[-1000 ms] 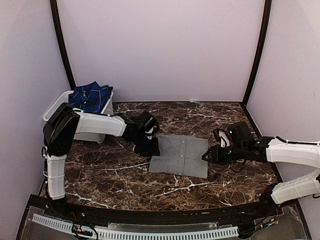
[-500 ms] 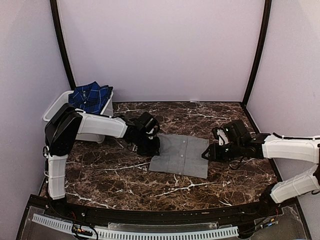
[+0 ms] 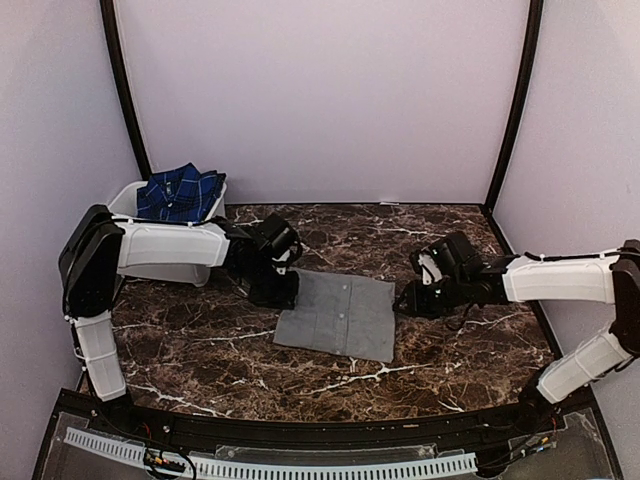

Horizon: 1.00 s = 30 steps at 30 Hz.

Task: Fold and stack the long sleeve shirts
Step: Turn over the square folded shirt at the center of the board.

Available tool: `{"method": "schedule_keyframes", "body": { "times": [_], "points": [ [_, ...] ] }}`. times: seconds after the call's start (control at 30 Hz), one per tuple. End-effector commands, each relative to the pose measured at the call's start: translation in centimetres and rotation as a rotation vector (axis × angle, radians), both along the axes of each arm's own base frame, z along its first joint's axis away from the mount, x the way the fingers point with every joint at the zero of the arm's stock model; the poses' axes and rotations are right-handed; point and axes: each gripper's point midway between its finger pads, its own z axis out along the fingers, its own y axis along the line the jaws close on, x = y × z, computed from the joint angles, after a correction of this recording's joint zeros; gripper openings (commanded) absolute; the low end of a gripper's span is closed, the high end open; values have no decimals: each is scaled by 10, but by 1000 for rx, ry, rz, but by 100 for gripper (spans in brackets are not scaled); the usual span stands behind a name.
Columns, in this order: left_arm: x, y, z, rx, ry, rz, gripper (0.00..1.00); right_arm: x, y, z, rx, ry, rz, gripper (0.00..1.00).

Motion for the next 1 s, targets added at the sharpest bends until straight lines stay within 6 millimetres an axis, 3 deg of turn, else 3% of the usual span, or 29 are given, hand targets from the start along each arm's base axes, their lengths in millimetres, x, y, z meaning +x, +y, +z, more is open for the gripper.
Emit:
{"method": "schedule_keyframes", "body": {
  "times": [0.0, 0.3, 0.4, 0.63, 0.97],
  "points": [
    [-10, 37, 30, 61, -29, -44, 0, 17, 30, 14, 32, -57, 47, 30],
    [-6, 55, 61, 71, -87, -44, 0, 26, 84, -2, 16, -19, 126, 15],
    [-4, 58, 71, 70, -109, -35, 0, 22, 90, -14, -18, 9, 137, 10],
    [-3, 56, 87, 49, -133, -42, 0, 15, 98, -33, -56, 35, 156, 8],
    [2, 47, 123, -7, -193, -79, 0, 36, 131, -49, -38, 34, 175, 7]
  ]
}}
